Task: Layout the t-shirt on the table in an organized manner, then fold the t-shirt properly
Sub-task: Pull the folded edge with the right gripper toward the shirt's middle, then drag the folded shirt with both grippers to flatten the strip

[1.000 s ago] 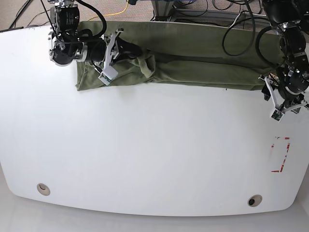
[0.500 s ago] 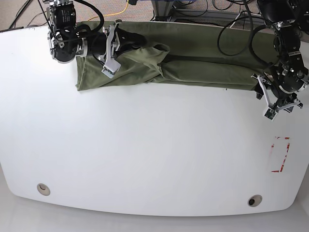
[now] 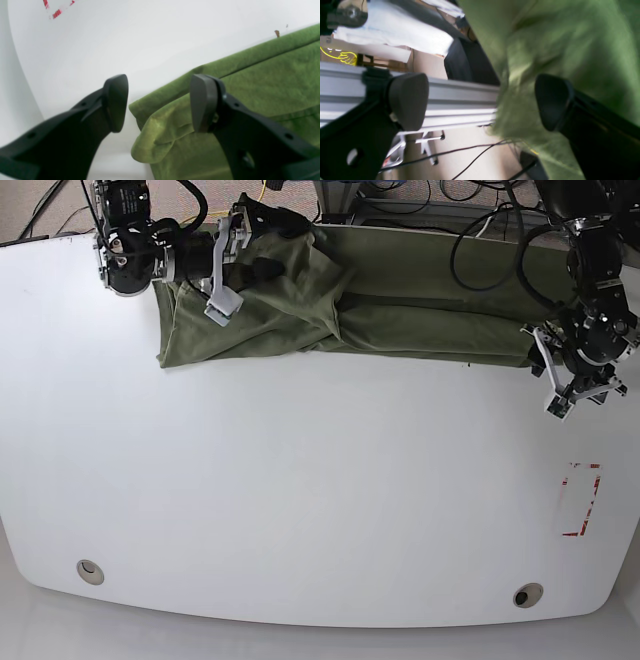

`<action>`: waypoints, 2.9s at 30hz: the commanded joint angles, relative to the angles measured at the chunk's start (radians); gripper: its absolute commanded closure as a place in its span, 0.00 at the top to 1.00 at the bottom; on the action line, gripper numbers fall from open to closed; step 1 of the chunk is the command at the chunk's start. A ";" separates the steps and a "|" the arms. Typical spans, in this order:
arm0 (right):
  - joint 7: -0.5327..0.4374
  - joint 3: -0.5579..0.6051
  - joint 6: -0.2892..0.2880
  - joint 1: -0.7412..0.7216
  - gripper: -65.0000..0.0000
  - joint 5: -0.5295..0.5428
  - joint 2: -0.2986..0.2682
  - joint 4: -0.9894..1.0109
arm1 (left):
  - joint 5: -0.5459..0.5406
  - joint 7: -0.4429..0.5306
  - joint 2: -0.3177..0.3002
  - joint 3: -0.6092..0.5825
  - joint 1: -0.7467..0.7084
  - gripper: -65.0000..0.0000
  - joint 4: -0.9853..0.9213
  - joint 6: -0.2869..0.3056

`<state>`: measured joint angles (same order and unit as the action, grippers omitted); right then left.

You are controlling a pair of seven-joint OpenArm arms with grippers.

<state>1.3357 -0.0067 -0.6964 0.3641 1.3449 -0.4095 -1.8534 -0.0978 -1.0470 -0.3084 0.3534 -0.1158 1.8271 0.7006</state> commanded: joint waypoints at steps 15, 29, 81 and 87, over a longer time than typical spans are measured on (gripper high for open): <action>-0.043 -0.181 -0.002 -0.038 0.24 -0.199 0.059 0.025 | -0.076 0.017 0.039 0.085 -0.267 0.42 0.164 -0.002; -0.196 -0.171 -0.002 0.002 0.08 -0.577 0.073 0.025 | -0.023 0.133 0.116 0.187 -0.315 0.05 0.093 -0.002; -0.549 -0.146 -0.002 -0.244 0.08 -0.980 -0.088 0.489 | -0.015 0.044 -0.067 -0.198 -0.034 0.29 -0.043 -0.002; -0.549 -0.144 -0.002 -0.244 0.08 -0.980 -0.078 0.489 | -0.110 0.040 -0.087 -0.072 -0.029 0.29 0.018 -0.002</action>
<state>0.6949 -0.1555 -0.7303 0.1123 0.4553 -0.4816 -1.3777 -0.2047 -1.0088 -0.3698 0.2268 -0.1600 1.8034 0.7052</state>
